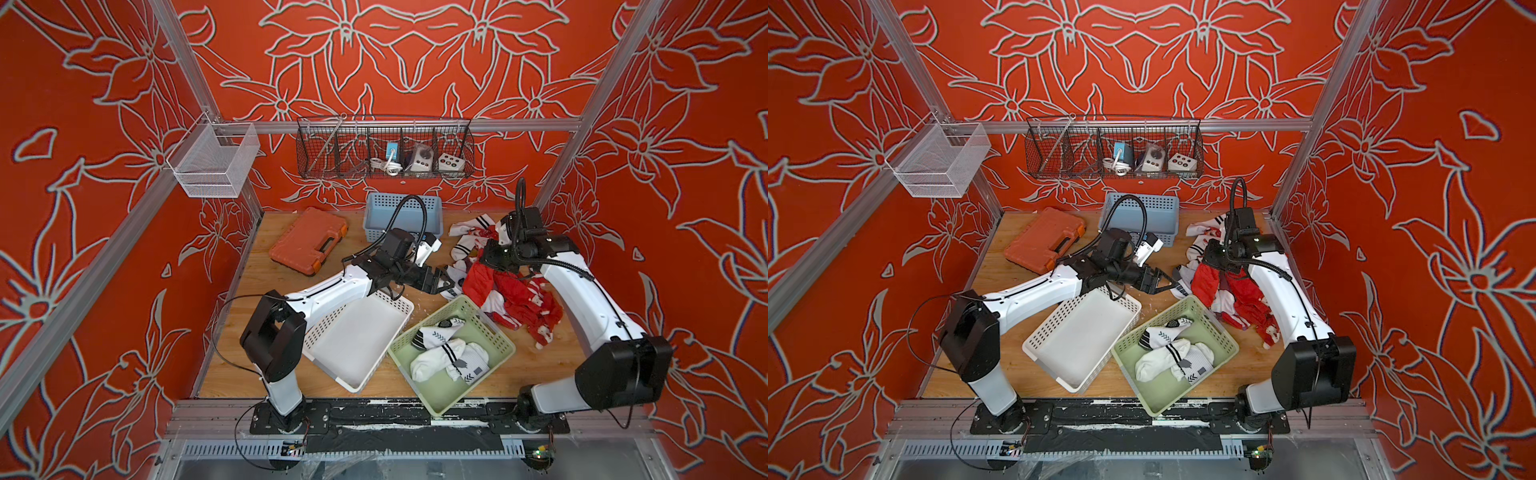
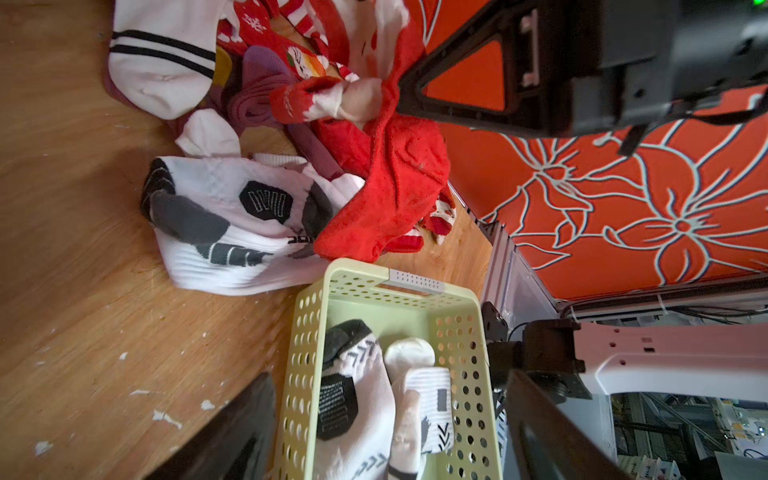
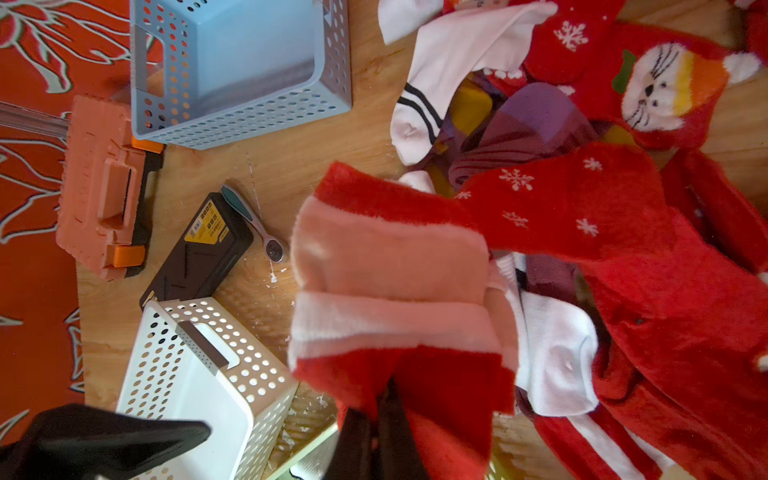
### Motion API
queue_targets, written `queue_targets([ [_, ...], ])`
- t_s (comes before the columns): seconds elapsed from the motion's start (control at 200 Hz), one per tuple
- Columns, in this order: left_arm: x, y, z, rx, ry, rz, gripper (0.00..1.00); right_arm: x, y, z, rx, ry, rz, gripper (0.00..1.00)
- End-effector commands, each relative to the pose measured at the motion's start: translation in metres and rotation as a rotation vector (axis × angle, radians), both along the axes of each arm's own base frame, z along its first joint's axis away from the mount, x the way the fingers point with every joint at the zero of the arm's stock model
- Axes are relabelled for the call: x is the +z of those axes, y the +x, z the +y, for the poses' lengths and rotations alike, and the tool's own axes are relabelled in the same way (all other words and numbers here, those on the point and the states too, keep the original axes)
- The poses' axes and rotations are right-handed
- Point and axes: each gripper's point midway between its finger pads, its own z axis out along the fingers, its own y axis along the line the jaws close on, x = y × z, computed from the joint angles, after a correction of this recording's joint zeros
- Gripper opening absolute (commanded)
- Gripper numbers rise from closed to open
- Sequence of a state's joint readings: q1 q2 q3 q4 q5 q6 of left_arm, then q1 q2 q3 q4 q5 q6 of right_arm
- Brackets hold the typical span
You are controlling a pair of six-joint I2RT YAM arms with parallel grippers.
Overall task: Sort the socks into the basket by color
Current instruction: Pick up the sock from the center of the board, then place the sock in the bin.
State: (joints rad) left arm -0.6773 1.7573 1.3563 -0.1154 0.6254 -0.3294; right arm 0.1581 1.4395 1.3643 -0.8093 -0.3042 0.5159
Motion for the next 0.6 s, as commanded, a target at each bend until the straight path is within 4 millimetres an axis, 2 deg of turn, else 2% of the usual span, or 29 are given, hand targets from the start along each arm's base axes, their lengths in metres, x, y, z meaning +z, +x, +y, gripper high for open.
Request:
queue_targets([
  [0.0, 0.014, 0.014, -0.022, -0.014, -0.052, -0.106, 0.86, 0.020, -0.002, 0.008, 0.009, 0.049, -0.024, 0.00],
  [0.215, 0.008, 0.027, -0.057, -0.040, -0.079, -0.163, 0.87, 0.022, -0.008, 0.014, 0.027, 0.079, -0.016, 0.00],
  [0.435, 0.002, 0.037, -0.072, -0.049, -0.090, -0.177, 0.85, 0.020, -0.014, 0.018, 0.035, 0.096, -0.014, 0.00],
  [0.52, 0.004, 0.037, -0.077, -0.066, -0.109, -0.171, 0.76, 0.021, -0.015, 0.019, 0.037, 0.103, -0.015, 0.00],
  [0.59, 0.005, 0.036, -0.082, -0.091, -0.108, -0.153, 0.57, 0.021, -0.014, 0.019, 0.035, 0.101, -0.018, 0.00],
])
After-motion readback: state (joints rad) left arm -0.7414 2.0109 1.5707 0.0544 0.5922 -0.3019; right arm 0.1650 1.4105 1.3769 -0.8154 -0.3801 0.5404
